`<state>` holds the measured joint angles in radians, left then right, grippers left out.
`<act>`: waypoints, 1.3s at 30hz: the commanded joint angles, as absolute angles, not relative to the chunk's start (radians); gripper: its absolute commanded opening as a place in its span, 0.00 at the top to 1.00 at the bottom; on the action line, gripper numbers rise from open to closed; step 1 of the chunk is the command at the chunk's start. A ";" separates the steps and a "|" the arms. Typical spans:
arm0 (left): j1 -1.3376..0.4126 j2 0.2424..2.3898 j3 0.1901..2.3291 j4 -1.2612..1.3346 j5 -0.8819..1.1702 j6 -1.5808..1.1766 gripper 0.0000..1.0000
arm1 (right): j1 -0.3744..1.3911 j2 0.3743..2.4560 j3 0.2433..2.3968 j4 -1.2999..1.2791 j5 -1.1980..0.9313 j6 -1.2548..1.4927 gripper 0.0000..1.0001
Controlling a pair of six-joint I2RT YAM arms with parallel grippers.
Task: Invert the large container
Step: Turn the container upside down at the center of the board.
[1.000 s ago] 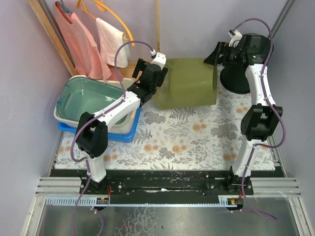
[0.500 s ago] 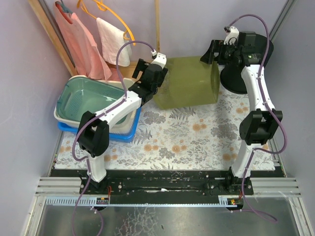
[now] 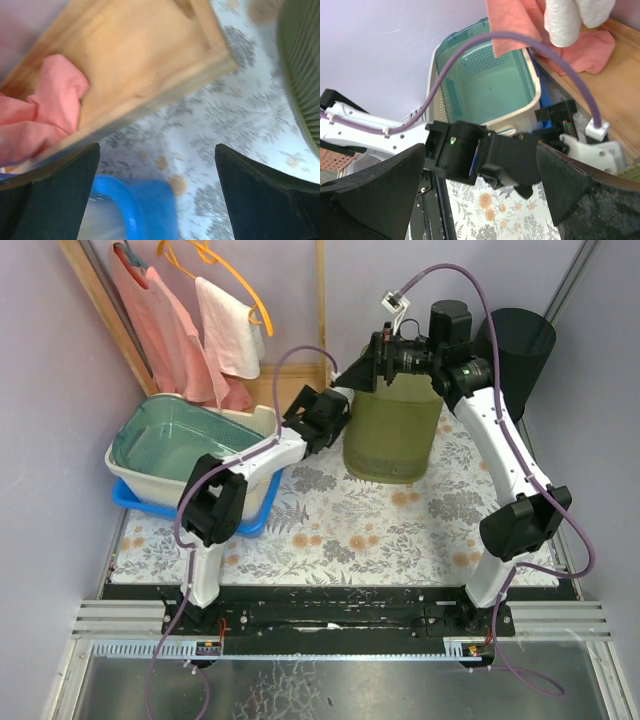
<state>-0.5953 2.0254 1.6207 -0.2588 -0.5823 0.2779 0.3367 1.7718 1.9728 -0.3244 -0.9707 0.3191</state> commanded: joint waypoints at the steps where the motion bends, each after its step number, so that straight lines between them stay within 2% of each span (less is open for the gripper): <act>1: -0.665 2.085 1.642 -0.384 -0.524 0.215 0.03 | 0.318 1.748 1.980 -0.325 -0.988 0.316 0.01; 6: -0.715 2.068 1.635 -0.389 -0.495 0.222 0.02 | 0.314 1.704 2.036 -0.482 -0.861 0.175 0.01; 11: -0.758 2.076 1.671 -0.393 -0.481 0.217 0.00 | 0.289 1.597 1.983 -0.519 -0.759 0.105 0.01; 17: -0.794 2.205 1.871 -0.401 -0.560 0.237 0.00 | 0.084 1.472 1.938 -0.567 -0.856 0.050 0.01; 21: -0.795 2.149 1.872 -0.428 -0.573 0.204 0.00 | 0.034 1.448 2.089 -1.106 -0.846 -0.444 0.01; 23: -0.795 2.032 1.781 -0.382 -0.579 0.217 0.00 | 0.034 1.343 1.977 -1.246 -0.683 -0.591 0.01; 29: -0.794 1.807 1.671 -0.372 -0.654 0.228 0.00 | 0.033 1.064 1.393 -1.257 -0.263 -0.704 0.01; 31: -0.794 1.726 1.652 -0.388 -0.670 0.214 0.00 | 0.034 0.975 1.201 -1.200 -0.192 -0.685 0.01; 36: -0.781 1.530 1.701 -0.478 -0.768 0.145 0.00 | 0.034 0.875 0.844 -0.961 -0.176 -0.606 0.01; 39: -0.710 1.345 1.700 -0.521 -0.626 0.123 0.00 | 0.034 0.926 0.752 -0.678 -0.146 -0.537 0.01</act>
